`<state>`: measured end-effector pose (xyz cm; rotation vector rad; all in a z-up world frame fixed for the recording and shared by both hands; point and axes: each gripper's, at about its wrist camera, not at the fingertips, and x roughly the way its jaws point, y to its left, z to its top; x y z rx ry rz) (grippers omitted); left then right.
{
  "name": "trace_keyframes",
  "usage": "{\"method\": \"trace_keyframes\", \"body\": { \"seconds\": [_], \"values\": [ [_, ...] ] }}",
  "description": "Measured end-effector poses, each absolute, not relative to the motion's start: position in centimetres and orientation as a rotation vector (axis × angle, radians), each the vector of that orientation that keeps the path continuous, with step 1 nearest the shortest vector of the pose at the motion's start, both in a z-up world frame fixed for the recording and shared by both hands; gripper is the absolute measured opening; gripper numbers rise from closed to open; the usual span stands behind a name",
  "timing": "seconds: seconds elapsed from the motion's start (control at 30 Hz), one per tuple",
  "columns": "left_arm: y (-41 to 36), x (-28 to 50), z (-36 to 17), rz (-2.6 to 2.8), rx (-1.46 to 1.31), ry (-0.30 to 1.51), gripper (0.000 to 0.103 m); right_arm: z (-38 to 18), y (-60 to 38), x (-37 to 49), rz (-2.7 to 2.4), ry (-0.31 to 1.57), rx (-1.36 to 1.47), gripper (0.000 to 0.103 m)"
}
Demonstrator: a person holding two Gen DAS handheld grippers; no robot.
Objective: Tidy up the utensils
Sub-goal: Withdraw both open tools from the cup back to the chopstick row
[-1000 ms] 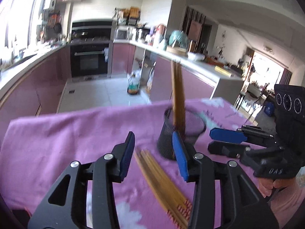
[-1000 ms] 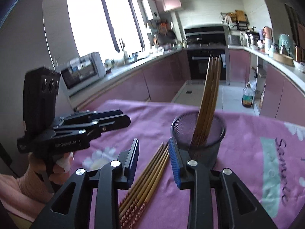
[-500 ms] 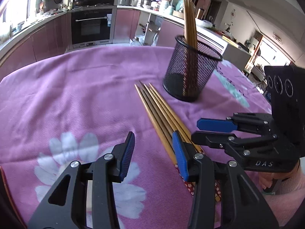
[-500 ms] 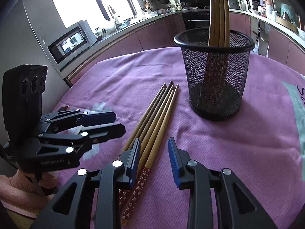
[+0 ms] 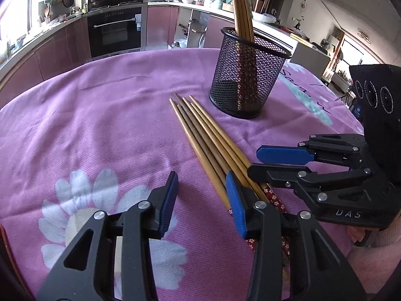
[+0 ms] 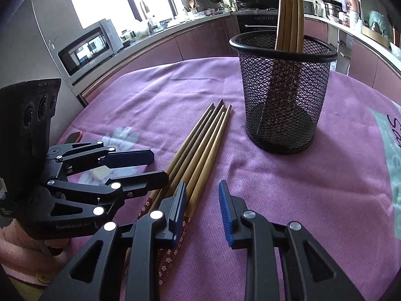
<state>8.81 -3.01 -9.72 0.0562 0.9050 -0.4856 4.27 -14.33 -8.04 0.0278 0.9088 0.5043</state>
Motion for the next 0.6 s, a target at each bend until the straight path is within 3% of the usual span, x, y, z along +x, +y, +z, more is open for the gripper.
{"method": "trace_keyframes", "body": {
  "seconds": [0.5, 0.6],
  "values": [
    [-3.0, 8.8, -9.9, -0.468, 0.109, 0.914, 0.037, -8.0, -13.7, 4.1, 0.448, 0.902, -0.064, 0.022],
    [-3.2, 9.4, -9.9, -0.448, 0.118, 0.912, 0.032, -8.0, -13.4, 4.4, 0.438, 0.899, -0.068, 0.022]
  ]
}}
